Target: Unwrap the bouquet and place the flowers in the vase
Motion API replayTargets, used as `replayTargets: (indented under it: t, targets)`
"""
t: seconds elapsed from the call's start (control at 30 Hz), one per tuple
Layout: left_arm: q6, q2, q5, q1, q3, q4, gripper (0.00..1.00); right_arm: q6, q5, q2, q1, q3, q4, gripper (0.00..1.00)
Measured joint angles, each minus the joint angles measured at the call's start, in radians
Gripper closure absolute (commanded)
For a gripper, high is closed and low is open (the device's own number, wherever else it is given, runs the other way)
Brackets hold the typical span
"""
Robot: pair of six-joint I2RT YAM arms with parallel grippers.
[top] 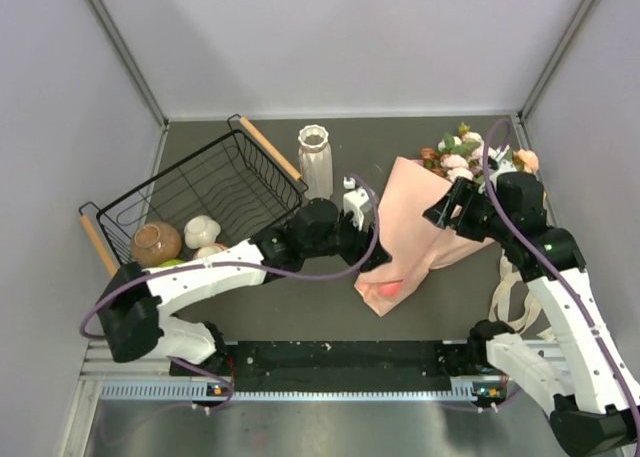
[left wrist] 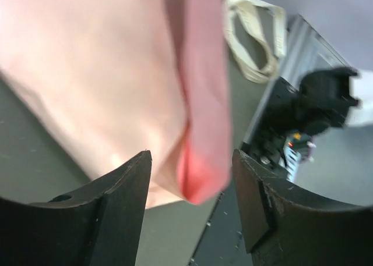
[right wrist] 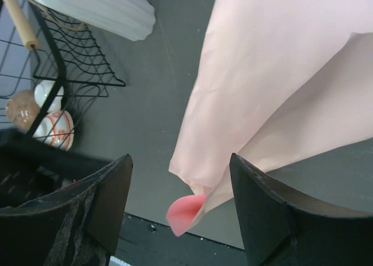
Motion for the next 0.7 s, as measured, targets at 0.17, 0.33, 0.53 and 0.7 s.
replayTargets:
  t: [0.17, 0.33, 0.53, 0.7]
  targets:
    - [-0.042, 0.193, 0.03, 0.087, 0.106, 0.003, 0.43, -0.002, -0.03, -0.026, 0.0, 0.056, -0.004, 0.3]
    - [-0.064, 0.461, 0.093, 0.043, 0.272, -0.008, 0.45, -0.002, -0.066, -0.033, 0.0, 0.124, -0.008, 0.33]
    - [-0.082, 0.514, 0.129, -0.076, 0.275, -0.006, 0.43, 0.009, -0.011, -0.002, 0.0, 0.13, -0.013, 0.42]
    - [-0.065, 0.443, 0.131, -0.146, 0.17, 0.034, 0.39, 0.055, 0.048, 0.053, 0.001, 0.007, 0.021, 0.51]
